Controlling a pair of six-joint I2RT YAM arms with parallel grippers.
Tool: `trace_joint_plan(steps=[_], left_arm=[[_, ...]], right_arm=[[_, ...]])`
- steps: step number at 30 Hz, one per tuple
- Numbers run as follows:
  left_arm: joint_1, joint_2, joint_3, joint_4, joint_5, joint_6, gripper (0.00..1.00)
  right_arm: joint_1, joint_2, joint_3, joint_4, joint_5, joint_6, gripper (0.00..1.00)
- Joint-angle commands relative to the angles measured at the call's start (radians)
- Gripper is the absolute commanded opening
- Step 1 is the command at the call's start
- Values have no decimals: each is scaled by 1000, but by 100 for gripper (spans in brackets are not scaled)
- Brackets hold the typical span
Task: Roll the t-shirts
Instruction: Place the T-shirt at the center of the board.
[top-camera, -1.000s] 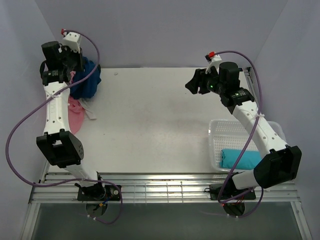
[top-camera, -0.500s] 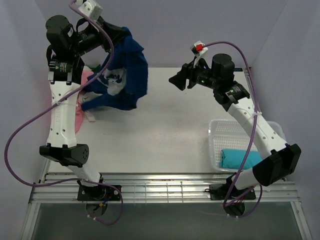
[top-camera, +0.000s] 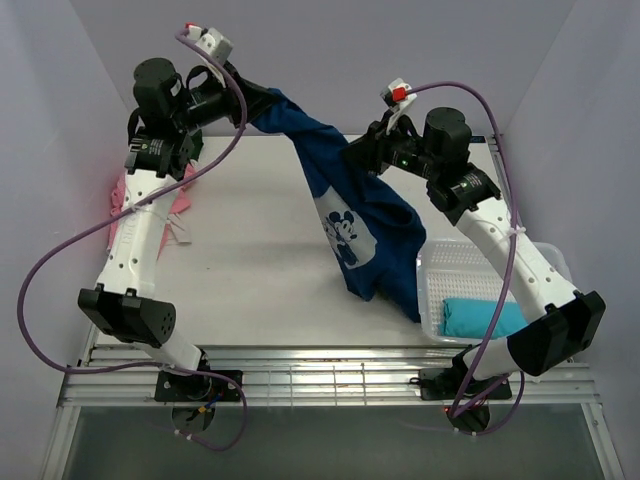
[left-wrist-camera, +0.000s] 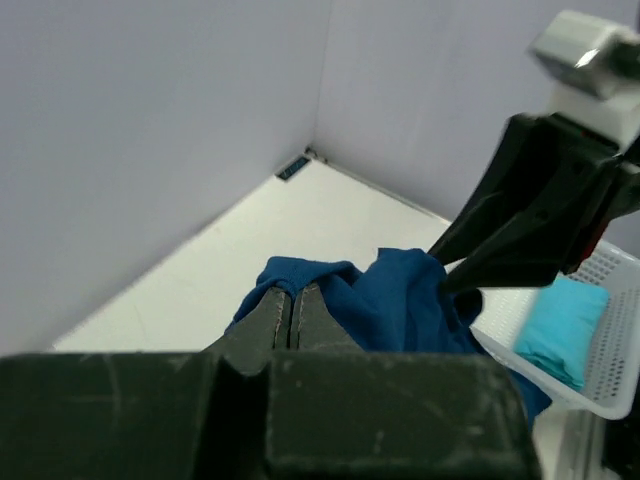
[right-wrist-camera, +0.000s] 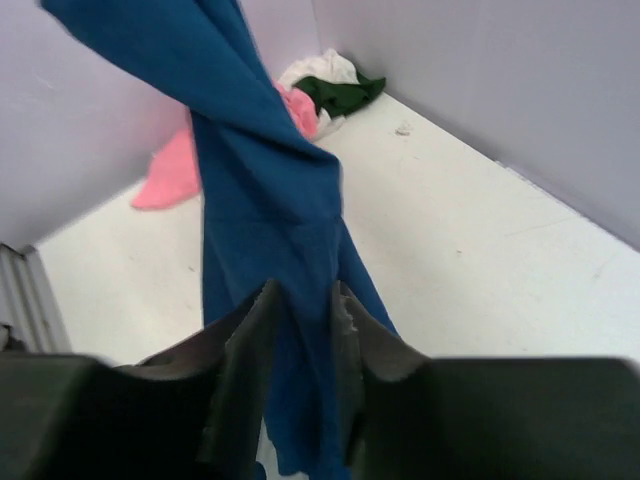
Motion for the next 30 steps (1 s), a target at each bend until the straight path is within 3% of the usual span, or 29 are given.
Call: trace_joint_plan(steps=[1, 4, 12, 14, 15, 17, 23, 26, 27, 28, 29, 30], left_arm=[[5, -37, -70, 54, 0, -56, 0], [2, -37, -67, 55, -1, -60, 0], [1, -48, -65, 54, -14, -41, 0], [2, -48, -64, 54, -14, -47, 0], [2, -47, -65, 54, -12, -52, 0], [2, -48, -73, 55, -9, -60, 0], [2, -56, -76, 57, -6, -58, 0], [1, -57, -76, 57, -1, -60, 0], [1, -57, -76, 57, -3, -60, 0], [1, -60, -76, 57, -15, -61, 0], [2, -62, -75, 55, -35, -60, 0], [1, -65, -65, 51, -58, -47, 0]], right_arm=[[2, 7, -11, -10, -12, 6, 21], [12, 39, -13, -1, -77, 26, 10], [74, 107, 30, 0, -59, -37, 9], [90, 136, 22, 2, -10, -52, 43], [108, 148, 24, 2, 0, -54, 73], [130, 186, 30, 11, 29, -42, 82], [144, 265, 7, 172, 89, 55, 86], [144, 332, 80, 174, 41, 81, 73], [145, 347, 123, 174, 17, 95, 43], [144, 370, 146, 172, -11, 103, 25], [145, 377, 168, 152, -11, 107, 9], [145, 377, 206, 139, -11, 107, 8]])
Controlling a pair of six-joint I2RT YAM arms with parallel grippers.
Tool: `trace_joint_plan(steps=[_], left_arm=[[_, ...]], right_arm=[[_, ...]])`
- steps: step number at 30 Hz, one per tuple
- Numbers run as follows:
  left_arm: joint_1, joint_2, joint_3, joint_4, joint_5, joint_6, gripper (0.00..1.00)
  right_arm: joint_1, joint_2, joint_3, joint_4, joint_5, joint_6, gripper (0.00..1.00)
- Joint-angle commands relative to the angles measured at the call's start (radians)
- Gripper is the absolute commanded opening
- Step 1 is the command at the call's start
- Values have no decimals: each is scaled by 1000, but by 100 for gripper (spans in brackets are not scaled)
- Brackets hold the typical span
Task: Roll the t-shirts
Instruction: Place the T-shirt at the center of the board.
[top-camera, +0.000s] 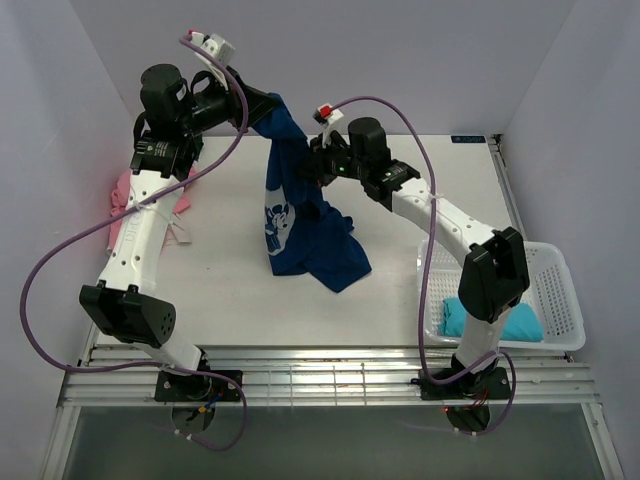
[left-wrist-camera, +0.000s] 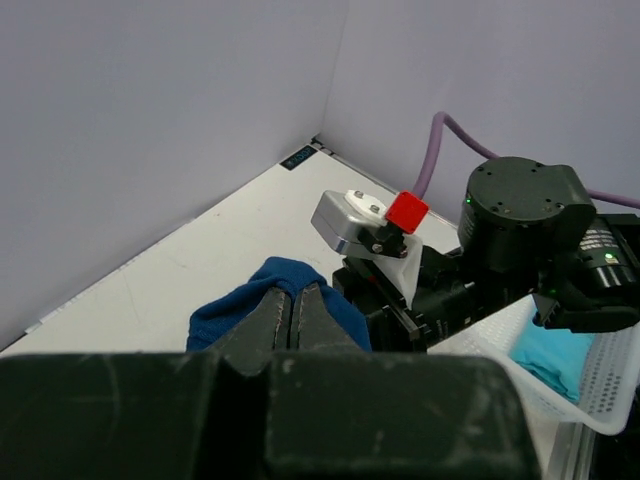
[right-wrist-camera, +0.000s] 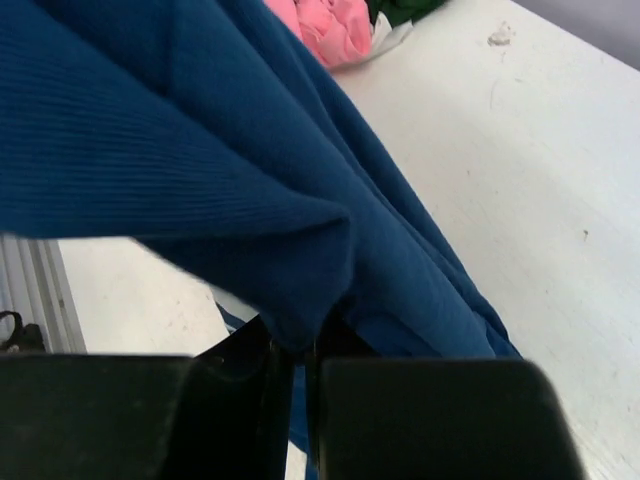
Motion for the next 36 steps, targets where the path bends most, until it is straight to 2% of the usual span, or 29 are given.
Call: trace_joint_plan(steps=[1, 4, 5, 7, 8, 10, 12, 14, 16, 19, 20, 21, 23, 25, 26, 27, 29, 30, 31, 32, 33, 35, 36], left_arm=[[3, -80, 43, 13, -111, 24, 0], [6, -97, 94, -10, -280, 140, 0], [6, -104, 111, -2, -411, 171, 0], [6, -106, 175, 7, -519, 289, 0], [4, -105, 198, 30, -594, 317, 0], [6, -98, 265, 59, -636, 389, 0], [6, -77, 319, 79, -641, 405, 0], [6, -56, 390, 64, -604, 389, 0], [6, -46, 387, 58, -511, 356, 0], [6, -57, 260, 75, -403, 265, 0], [6, -62, 207, 99, -389, 251, 0], [6, -59, 103, 111, -388, 215, 0], [4, -30, 41, 92, -362, 191, 0], [3, 30, -10, 57, -249, 132, 17], [0, 53, -21, 41, -210, 124, 31], [-5, 81, -26, 15, -175, 116, 66], [-11, 185, 32, -116, -49, 122, 98], [-11, 217, 66, -175, -21, 139, 98], [-11, 250, 139, -230, -27, 177, 98], [-11, 276, 172, -329, -89, 206, 98], [-8, 314, 203, -377, -139, 243, 98], [1, 317, 202, -448, -250, 356, 98], [7, 282, 169, -450, -357, 384, 98]], right_arm=[[0, -6, 133, 33, -68, 16, 8], [23, -38, 215, -22, -199, -48, 8], [34, -48, 233, -24, -240, -53, 8], [68, -74, 282, -4, -353, -46, 8], [86, -83, 295, 11, -382, -11, 8], [88, -121, 301, 157, -453, 64, 8], [86, -153, 281, 270, -458, 131, 8], [77, -201, 275, 294, -427, 129, 8], [56, -233, 269, 291, -395, 135, 8], [-51, -262, 185, 288, -371, 232, 8], [-128, -270, 148, 301, -370, 273, 8], [-168, -285, 55, 308, -360, 319, 8], [-251, -295, -30, 256, -322, 309, 8], [-286, -269, -86, 164, -248, 223, 8], [-302, -247, -89, 116, -228, 197, 8], [-334, -220, -90, 45, -207, 182, 8], [-389, -126, -77, -32, -96, 193, 10], [-415, -84, -54, -124, -67, 226, 45], [-441, 20, -22, -184, -64, 264, 58], [-484, 73, 81, -256, -70, 314, 64], [-492, 128, 144, -430, -62, 303, 69], [-465, 231, 329, -609, 63, 222, 70], [-442, 237, 348, -658, 120, 139, 72]])
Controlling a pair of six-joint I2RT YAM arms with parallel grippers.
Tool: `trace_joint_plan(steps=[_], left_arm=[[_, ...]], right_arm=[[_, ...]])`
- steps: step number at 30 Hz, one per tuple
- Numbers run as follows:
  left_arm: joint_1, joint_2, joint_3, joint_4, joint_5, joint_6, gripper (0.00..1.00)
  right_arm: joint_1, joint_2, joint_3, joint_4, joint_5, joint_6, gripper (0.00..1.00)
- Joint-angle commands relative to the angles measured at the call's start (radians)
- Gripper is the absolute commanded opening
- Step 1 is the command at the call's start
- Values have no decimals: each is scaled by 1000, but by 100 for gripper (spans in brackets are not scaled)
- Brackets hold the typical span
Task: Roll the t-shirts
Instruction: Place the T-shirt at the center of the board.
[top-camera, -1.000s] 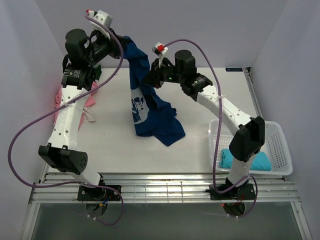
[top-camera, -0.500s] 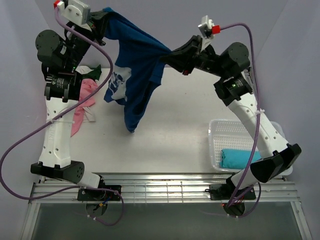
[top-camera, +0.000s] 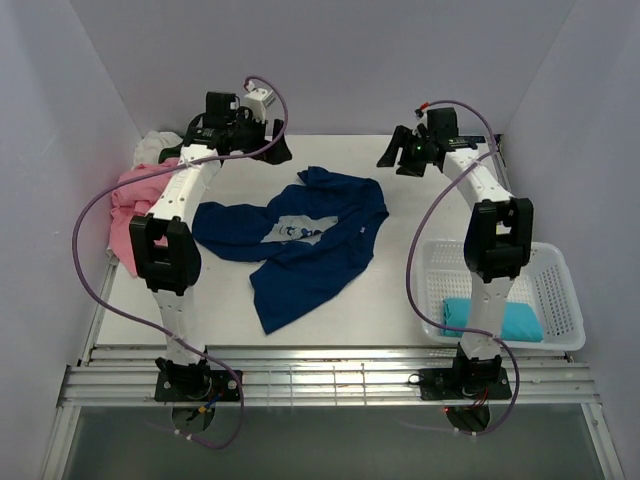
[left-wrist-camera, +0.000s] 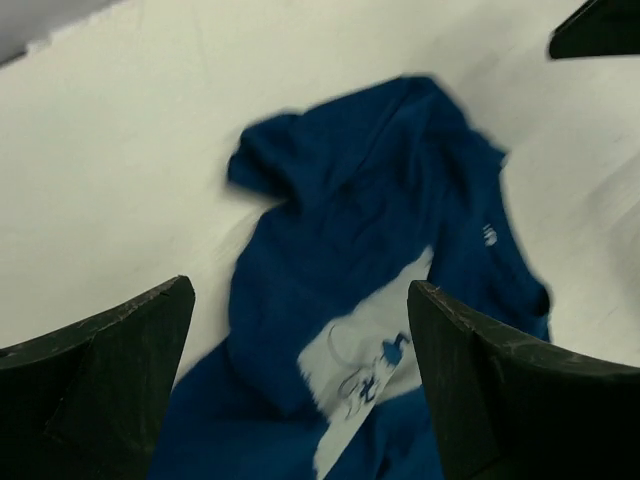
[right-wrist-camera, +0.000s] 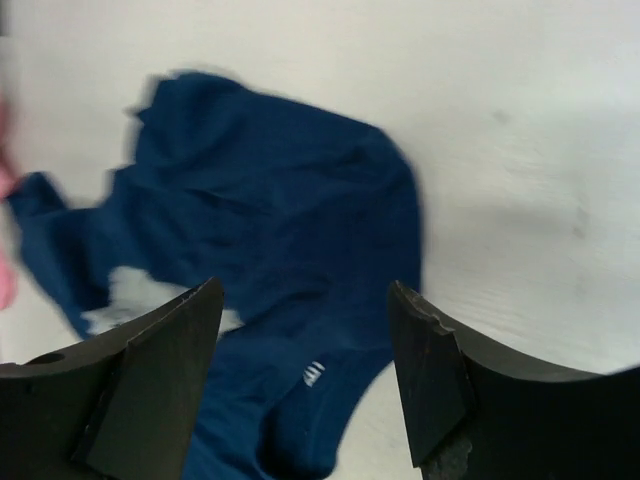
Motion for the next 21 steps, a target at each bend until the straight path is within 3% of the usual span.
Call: trace_joint_plan(steps=[1, 4, 5, 8, 12, 16, 21], left_arm=[[38, -164, 2, -153, -181, 166, 98], [114, -282, -211, -116, -226, 182, 94], [176, -302, -251, -131, -234, 167, 83], [286, -344, -377, -194, -353, 115, 74], [339, -424, -632, -182, -399, 114, 74], [353, -491, -789, -114, -412, 130, 78], [359, -494, -830, -122, -415, 105, 79]], right_arm=[[54, -35, 149, -345, 239, -125, 73], [140, -162, -27, -290, 314, -159, 72], [179, -193, -82, -275, 325, -158, 71], [252, -281, -273, -246, 363, -125, 66], [324, -283, -402, -246, 349, -96, 63], [356, -192, -391, -336, 386, -104, 67], [356, -194, -457, -299, 463, -61, 71]])
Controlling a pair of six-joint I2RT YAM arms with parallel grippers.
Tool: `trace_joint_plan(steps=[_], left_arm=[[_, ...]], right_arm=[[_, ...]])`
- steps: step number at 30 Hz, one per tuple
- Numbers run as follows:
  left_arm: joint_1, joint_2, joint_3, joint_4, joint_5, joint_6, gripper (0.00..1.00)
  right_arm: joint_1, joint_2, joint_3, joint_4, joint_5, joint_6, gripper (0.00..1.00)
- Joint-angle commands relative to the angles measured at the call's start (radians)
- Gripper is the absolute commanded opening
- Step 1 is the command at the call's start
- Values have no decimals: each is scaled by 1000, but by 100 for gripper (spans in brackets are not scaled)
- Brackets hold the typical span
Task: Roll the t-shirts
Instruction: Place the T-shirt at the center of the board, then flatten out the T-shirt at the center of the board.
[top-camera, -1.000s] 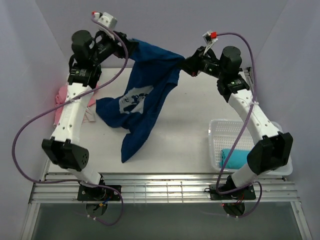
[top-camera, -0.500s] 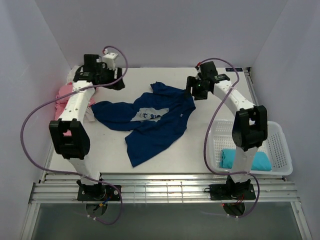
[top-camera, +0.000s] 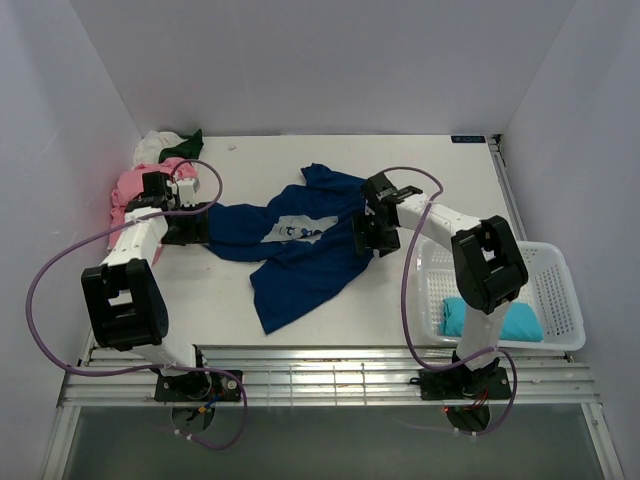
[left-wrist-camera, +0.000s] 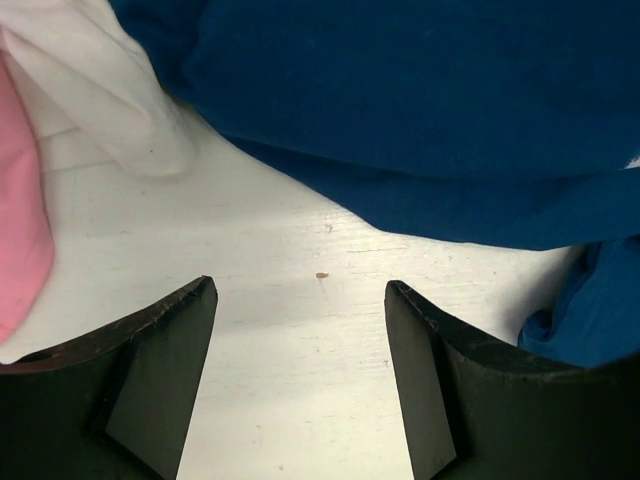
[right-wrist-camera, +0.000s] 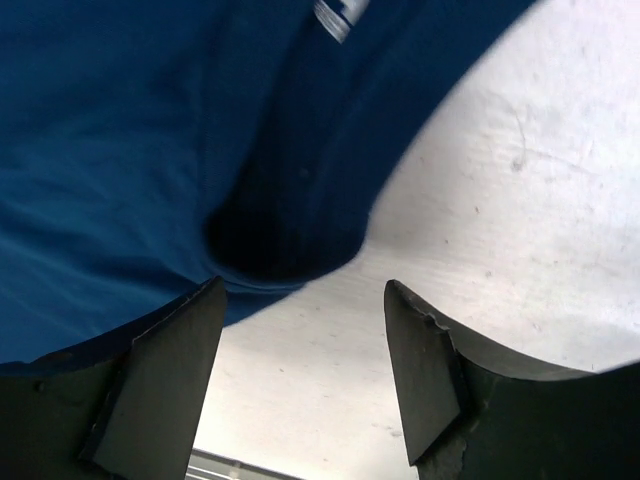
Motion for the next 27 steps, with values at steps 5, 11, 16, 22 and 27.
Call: trace_joint_plan(steps=[5, 11, 16, 22, 27], left_arm=[[4, -50, 4, 33, -14, -9, 79], [4, -52, -5, 39, -31, 44, 79], [4, -44, 27, 41, -2, 74, 78], [-10, -85, 6, 39, 177, 216, 84], [-80, -121, -90, 116, 73, 388, 85]], right_arm=[[-4, 51, -67, 50, -40, 44, 69], [-2, 64, -83, 148, -129, 82, 51], [-5, 86, -23, 151, -164, 79, 22], [-7, -1, 80, 141, -224, 13, 8], [-72, -147, 123, 131, -304, 22, 8]])
